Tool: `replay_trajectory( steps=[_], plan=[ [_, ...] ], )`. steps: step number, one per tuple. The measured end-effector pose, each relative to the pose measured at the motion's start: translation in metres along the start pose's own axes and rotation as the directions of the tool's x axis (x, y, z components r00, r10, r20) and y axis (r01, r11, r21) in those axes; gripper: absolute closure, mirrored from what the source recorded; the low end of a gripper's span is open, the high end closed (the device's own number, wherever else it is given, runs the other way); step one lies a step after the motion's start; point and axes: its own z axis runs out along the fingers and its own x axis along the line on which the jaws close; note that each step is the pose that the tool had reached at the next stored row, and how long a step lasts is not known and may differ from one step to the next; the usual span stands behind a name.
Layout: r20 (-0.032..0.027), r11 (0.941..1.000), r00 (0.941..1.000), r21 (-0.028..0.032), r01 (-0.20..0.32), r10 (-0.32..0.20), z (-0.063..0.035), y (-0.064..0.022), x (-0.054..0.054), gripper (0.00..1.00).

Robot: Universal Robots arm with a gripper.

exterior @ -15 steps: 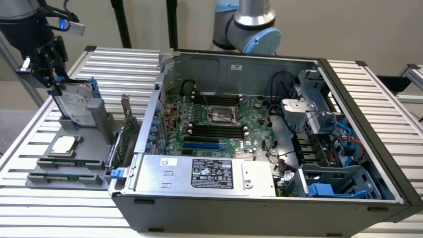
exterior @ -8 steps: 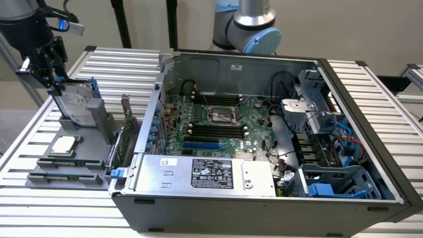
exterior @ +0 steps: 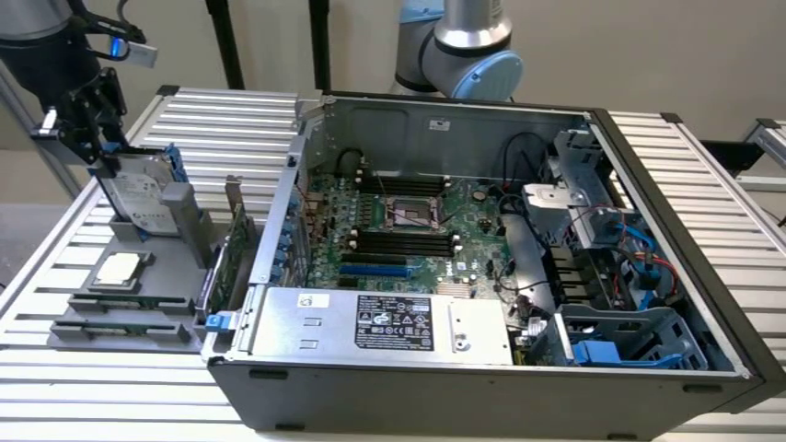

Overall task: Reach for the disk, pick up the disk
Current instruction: 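Pick up the disk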

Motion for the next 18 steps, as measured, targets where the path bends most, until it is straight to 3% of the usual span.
replay_trajectory(
  steps=[3,5,7,14,18],
  plan=[
    [0.0048,1.0,1.0,0.0002,0.0,0.0,0.0002,0.0,0.0,0.48],
    [0.006,1.0,1.0,0.0001,0.0,0.0,0.0001,0.0,0.0,0.61],
    [0.0089,1.0,1.0,0.0002,0.0,0.0,0.0001,0.0,0.0,0.65],
    [0.0314,1.0,0.9995,0.0008,0.0,0.0,-0.0002,0.0002,0.007,0.65],
    [0.0414,1.0,0.9991,0.001,0.0,0.0,-0.0005,0.0003,0.013,0.65]
  ],
)
